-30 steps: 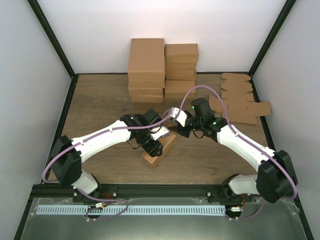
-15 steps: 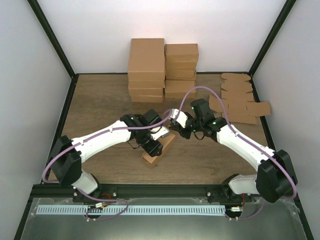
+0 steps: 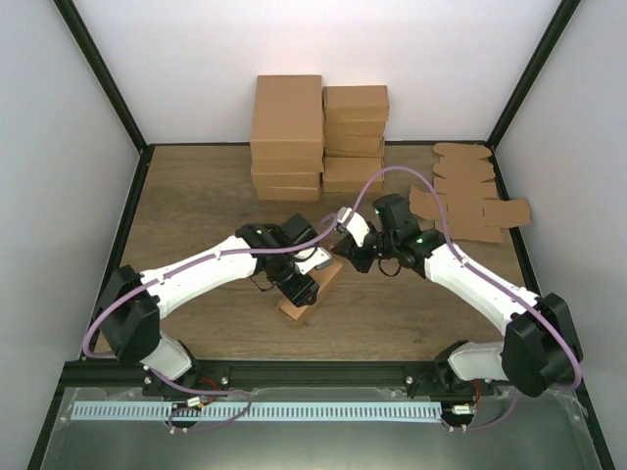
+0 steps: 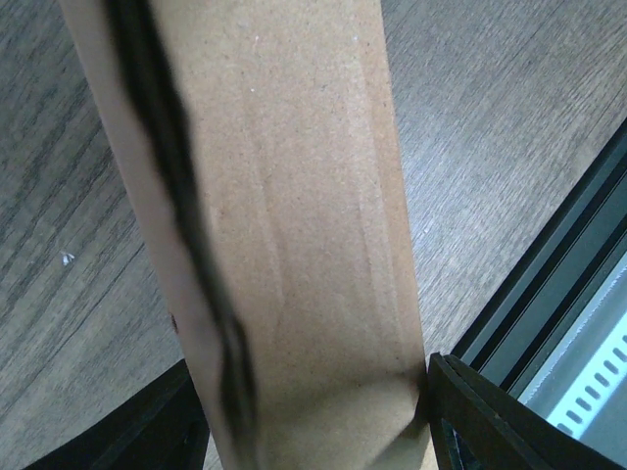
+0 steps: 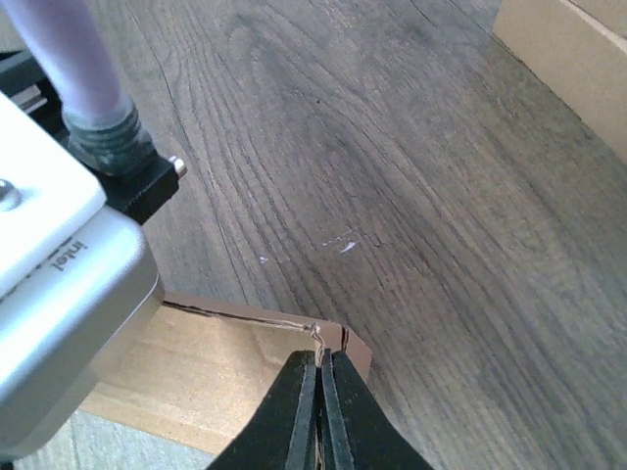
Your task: Fold the paper box
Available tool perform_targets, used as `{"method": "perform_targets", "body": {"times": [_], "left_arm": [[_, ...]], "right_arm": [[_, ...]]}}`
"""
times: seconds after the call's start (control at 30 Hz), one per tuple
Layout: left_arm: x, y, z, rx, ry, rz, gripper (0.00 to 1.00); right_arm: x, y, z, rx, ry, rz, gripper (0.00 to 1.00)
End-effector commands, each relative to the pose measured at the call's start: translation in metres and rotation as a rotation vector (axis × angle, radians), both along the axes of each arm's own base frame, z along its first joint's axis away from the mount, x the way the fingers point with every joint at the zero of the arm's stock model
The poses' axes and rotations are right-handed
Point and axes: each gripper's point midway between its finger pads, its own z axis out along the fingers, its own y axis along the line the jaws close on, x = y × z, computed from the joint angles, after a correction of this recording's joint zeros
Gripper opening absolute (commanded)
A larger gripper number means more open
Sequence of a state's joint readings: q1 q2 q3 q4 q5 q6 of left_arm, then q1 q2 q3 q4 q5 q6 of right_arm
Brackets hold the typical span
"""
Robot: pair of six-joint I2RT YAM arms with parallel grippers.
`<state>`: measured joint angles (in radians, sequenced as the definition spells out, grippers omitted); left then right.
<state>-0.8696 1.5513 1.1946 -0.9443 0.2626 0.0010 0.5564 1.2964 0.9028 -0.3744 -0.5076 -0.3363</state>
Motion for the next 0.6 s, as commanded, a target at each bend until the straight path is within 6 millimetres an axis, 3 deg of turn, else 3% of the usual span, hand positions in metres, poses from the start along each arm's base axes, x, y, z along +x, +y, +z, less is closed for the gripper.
{"method": "perform_targets", "body": {"times": [0.0, 0.27, 0.57], "left_arm": [[0.005, -0.004, -0.005, 0.005, -0.007, 0.024, 0.61], [0.007, -0.01, -0.006, -0.015, -0.003, 0.033, 0.61], [0.009, 0.001, -0.013, 0.044, -0.026, 0.021, 0.61]], "right_arm": [[-0.004, 0.009, 0.018, 0.08, 0.079, -0.042, 0.04], [-0.013, 0.008, -0.01, 0.043, 0.072, -0.088, 0.04], [-0.01, 0.001, -0.033, 0.01, 0.071, -0.151, 0.04]]}}
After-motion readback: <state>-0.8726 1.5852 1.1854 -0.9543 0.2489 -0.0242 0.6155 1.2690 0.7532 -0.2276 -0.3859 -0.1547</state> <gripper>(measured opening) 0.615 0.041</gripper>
